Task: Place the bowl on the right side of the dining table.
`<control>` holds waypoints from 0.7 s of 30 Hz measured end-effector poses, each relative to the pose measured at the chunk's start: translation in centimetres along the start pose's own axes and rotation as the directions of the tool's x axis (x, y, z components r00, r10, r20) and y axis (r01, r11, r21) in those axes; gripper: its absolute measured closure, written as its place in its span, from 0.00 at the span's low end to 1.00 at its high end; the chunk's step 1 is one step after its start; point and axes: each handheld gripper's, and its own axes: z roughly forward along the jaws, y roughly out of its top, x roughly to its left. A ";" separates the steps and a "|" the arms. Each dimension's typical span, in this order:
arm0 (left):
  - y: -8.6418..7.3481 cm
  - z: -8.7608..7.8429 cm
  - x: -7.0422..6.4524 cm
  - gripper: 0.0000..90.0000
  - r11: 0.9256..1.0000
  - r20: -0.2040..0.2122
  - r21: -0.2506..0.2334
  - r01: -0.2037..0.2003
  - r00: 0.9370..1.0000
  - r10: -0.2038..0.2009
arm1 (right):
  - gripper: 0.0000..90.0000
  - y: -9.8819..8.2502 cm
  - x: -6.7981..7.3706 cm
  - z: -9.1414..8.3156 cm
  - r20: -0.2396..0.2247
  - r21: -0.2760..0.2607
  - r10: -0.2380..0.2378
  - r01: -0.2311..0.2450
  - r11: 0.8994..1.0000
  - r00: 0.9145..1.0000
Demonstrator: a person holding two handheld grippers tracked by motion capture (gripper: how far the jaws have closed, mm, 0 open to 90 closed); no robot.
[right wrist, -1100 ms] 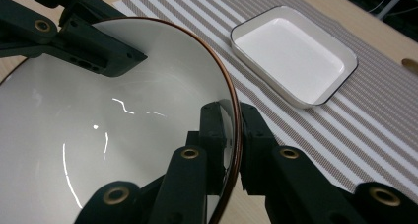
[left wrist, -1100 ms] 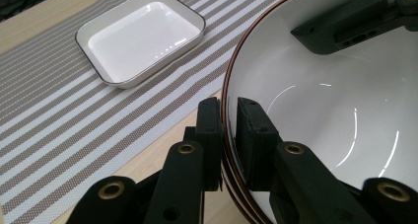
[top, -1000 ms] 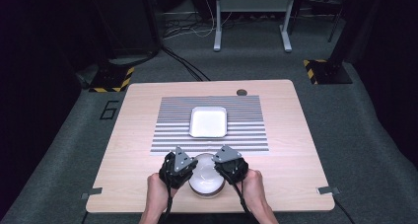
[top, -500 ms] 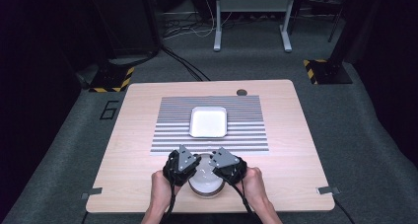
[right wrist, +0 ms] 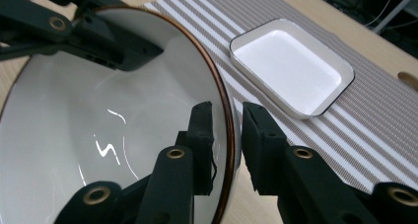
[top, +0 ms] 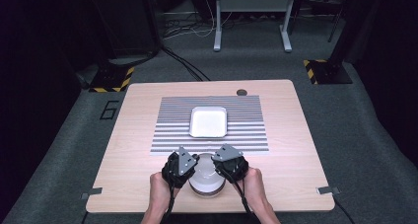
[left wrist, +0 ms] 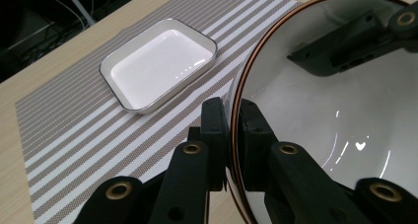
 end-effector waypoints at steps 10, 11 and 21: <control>-0.1 -0.4 -0.5 0.93 1.000 -0.044 -0.007 -0.030 0.999 0.029 | 0.92 0.0 0.3 -0.1 0.018 -0.019 -0.038 0.039 0.999 0.999; -0.1 -0.4 -0.4 0.93 1.000 -0.039 -0.012 -0.021 0.999 0.020 | 0.92 0.0 0.4 -0.1 0.026 -0.030 -0.050 0.050 0.998 0.998; -0.1 0.6 0.1 0.83 1.000 -0.001 0.004 -0.013 1.000 0.013 | 0.92 0.2 1.1 -0.3 0.066 -0.082 -0.124 0.130 0.988 0.990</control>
